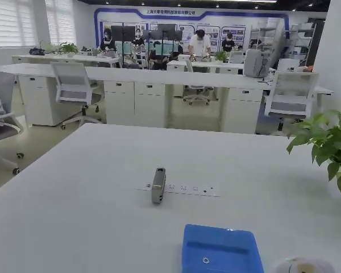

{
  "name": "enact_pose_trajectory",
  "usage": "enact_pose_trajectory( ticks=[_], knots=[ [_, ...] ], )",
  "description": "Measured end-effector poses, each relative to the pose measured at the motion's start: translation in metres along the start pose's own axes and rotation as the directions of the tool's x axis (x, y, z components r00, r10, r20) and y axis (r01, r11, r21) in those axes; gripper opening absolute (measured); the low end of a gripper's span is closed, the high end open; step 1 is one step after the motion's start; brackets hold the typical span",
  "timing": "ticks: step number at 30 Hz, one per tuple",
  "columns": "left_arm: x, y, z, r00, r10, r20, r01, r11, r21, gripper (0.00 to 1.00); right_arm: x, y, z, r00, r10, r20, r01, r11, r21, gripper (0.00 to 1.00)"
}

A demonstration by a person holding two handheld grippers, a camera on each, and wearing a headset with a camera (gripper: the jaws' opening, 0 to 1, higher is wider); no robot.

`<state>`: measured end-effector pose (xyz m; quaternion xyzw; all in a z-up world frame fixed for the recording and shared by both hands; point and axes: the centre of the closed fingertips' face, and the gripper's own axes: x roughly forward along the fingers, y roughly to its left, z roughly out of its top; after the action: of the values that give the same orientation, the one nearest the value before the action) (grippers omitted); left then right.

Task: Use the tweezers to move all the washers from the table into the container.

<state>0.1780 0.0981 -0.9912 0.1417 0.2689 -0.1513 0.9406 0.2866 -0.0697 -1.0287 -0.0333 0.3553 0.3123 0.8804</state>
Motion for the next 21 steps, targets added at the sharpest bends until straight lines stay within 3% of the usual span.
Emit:
enact_pose_trajectory(
  ticks=[4,11,15,21],
  knots=[
    [-0.001,-0.001,0.001,0.9999,-0.013,0.007,0.013,1.000,-0.022,0.84,-0.002,-0.004,0.000,1.0000,0.000,-0.005,0.000,1.000,0.003,0.01],
    [0.000,0.003,-0.001,1.0000,0.005,-0.003,-0.005,1.000,-0.028,0.83,-0.009,-0.005,0.011,0.9999,0.014,-0.004,-0.014,1.000,-0.021,0.01],
    [0.000,0.003,-0.002,1.0000,0.005,-0.007,-0.005,0.999,-0.037,0.83,-0.013,-0.006,0.024,0.9998,0.018,0.008,-0.017,0.999,-0.043,0.01],
    [0.001,0.001,-0.005,0.9998,-0.004,-0.021,0.004,1.000,-0.026,0.83,-0.020,-0.010,0.056,0.9980,0.017,0.061,-0.013,0.998,-0.066,0.01]
  ],
)
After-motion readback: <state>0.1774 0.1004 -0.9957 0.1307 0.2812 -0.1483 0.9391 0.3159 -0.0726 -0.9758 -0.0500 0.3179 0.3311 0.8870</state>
